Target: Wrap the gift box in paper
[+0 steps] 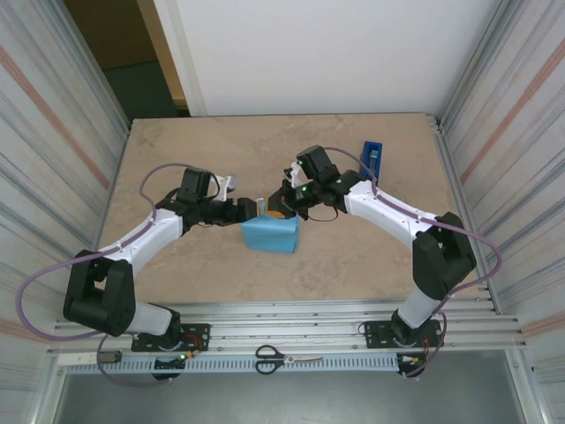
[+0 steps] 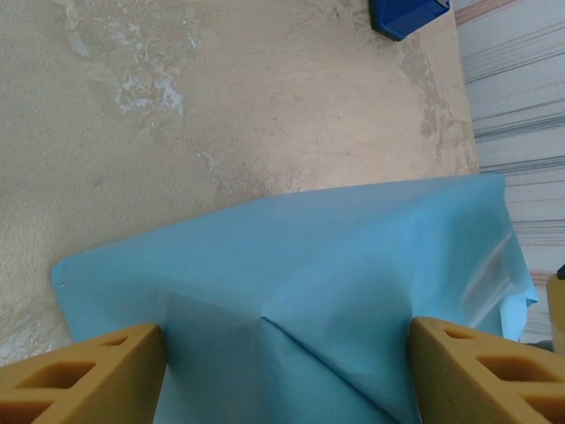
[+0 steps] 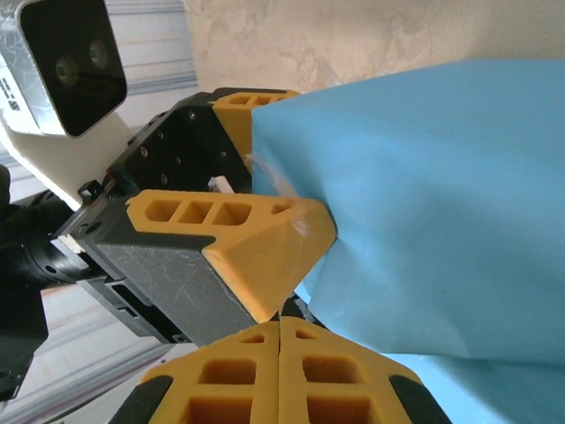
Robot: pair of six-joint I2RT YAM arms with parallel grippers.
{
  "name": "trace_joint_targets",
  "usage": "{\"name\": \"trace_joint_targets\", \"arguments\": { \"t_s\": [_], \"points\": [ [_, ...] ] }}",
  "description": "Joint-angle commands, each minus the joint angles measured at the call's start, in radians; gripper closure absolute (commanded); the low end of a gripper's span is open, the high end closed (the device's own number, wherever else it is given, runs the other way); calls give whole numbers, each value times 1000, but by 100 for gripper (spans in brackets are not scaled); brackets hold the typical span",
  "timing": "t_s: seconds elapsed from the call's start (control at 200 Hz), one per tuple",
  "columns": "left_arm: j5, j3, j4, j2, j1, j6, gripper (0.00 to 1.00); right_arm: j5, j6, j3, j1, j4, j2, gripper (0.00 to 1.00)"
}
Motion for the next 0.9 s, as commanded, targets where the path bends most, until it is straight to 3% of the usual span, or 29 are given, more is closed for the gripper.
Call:
{"name": "trace_joint_targets", "arguments": {
  "t_s": [0.0,0.892],
  "points": [
    [-17,-46,-108,16,-13,13,29,37,21,25,9,-52,-14,100],
    [-1,9,-128,-10,-12,19,29,355,-109,191,100,-492,117,100]
  ]
}}
